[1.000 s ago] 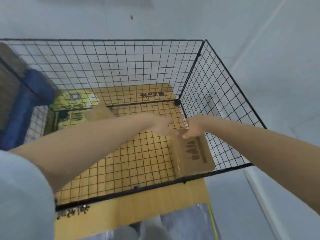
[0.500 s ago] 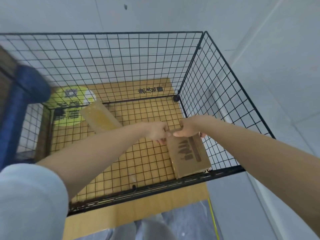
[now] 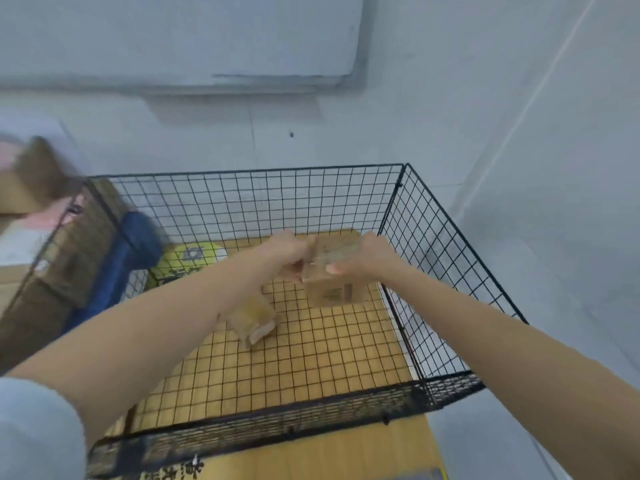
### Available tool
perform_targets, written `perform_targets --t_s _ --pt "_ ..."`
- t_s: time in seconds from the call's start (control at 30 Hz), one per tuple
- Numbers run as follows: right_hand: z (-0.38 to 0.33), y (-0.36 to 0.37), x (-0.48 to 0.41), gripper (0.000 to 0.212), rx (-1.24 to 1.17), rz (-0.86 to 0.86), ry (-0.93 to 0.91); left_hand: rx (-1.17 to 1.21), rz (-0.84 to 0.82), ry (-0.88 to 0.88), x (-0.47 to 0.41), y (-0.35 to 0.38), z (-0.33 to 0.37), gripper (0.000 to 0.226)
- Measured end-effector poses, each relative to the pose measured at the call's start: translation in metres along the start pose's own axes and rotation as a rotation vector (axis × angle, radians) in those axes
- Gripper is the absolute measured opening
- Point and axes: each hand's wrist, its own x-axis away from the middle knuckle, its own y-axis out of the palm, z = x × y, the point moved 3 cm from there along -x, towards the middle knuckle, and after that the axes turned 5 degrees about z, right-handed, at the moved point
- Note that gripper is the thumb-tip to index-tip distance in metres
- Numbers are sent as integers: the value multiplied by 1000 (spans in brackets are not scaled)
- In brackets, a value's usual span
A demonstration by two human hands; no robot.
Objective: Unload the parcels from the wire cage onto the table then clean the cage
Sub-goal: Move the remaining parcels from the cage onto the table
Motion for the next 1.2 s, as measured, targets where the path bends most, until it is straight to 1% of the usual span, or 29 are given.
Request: perform_targets --t_s 0.1,0.2,0.23,0.27,0.37,0.4,0.47,0.53,0.63,0.73,0.8,0.9,0.97,1.03,1.07,1.13,1.2 --pt "-25 -13 15 71 -40 120 -133 82 58 40 23 -25 9 40" --pt "-44 -26 30 87 -185 203 -119 198 110 53 43 -50 18 43" --pt "-49 -31 34 88 -229 222 -116 240 127 66 47 -59 21 42" --pt "-55 -36 37 83 -266 252 -121 268 139 88 52 -68 26 40" --pt "-66 -46 42 56 -310 390 -174 308 158 161 64 -89 36 31" --pt "-70 -49 44 52 -314 439 -205 318 162 173 66 -93 38 30" --pt "-75 -50 43 50 -310 494 -289 350 156 179 66 -95 39 25" --pt "-78 -49 44 59 -285 509 -365 407 150 183 65 -94 41 20" --pt "-77 -52 48 71 -297 516 -392 477 188 199 64 -93 39 22" --pt "-70 -53 45 64 -352 475 -327 479 201 222 62 -95 31 27" --pt "-69 -54 41 66 -369 449 -317 474 184 249 60 -97 26 29" --pt "-70 -59 40 75 -394 457 -298 414 150 303 62 -104 24 28" --pt "-67 -64 38 83 -325 493 -259 360 139 344 63 -114 25 29" --pt "-65 -69 37 79 -249 497 -250 271 128 390 63 -126 24 30" --pt "-65 -69 35 75 -261 459 -260 220 123 411 62 -130 24 30" --pt "-68 -63 34 70 -395 327 -290 148 125 430 60 -135 21 31" --pt "-75 -54 34 67 -473 251 -319 126 168 459 57 -135 21 32"
